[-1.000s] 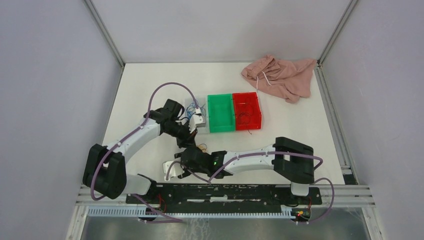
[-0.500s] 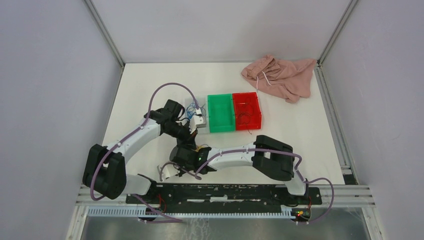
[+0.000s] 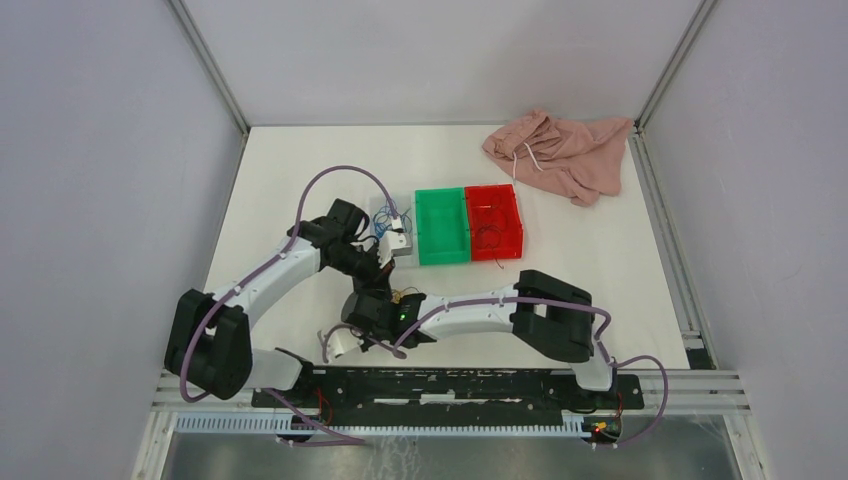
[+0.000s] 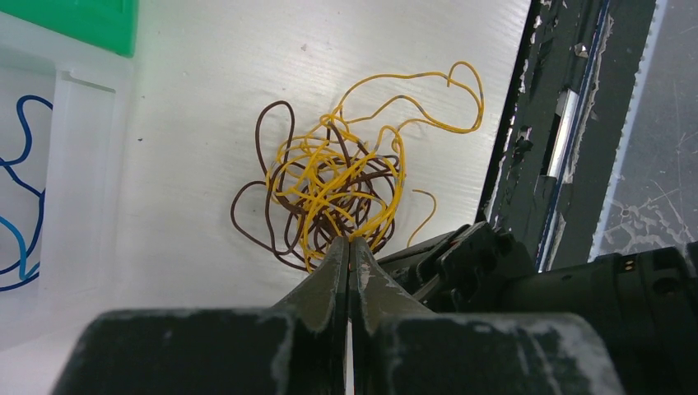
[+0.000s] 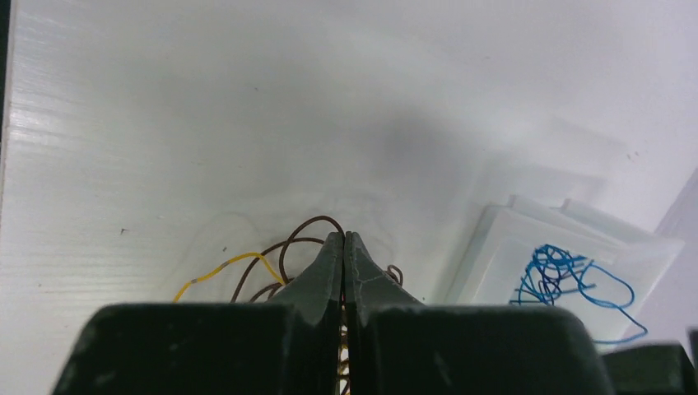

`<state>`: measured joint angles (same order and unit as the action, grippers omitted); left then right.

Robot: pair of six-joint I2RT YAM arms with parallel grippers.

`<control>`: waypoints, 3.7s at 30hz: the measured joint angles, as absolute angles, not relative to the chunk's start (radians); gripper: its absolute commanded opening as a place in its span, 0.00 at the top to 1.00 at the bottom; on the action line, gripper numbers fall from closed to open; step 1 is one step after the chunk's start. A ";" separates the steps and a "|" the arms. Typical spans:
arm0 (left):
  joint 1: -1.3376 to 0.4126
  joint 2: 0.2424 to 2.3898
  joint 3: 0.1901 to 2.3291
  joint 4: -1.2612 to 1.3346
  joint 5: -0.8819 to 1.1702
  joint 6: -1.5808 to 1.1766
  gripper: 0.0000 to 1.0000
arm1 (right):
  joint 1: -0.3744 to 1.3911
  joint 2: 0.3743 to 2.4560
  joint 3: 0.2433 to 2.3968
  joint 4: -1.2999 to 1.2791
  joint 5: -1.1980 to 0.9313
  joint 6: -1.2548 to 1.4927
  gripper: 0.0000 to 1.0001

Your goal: Untangle the cables

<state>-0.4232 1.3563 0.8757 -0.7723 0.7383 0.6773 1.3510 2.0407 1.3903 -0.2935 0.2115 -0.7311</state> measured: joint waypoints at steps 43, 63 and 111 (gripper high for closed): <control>-0.423 1.095 0.606 -0.632 0.304 0.799 0.56 | 1.057 0.807 0.870 0.181 0.395 0.022 1.00; -0.423 0.897 0.891 -1.002 0.467 0.949 0.01 | 1.053 1.012 0.993 -0.078 0.123 0.090 1.00; -0.482 0.884 0.958 -0.535 0.838 0.451 0.19 | 1.053 1.152 1.032 -0.074 0.006 0.207 1.00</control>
<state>-0.4816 0.8841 0.9581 -0.5350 0.8375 0.4515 1.0527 1.1522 1.0321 -0.0742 0.0055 0.2066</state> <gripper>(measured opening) 0.840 0.007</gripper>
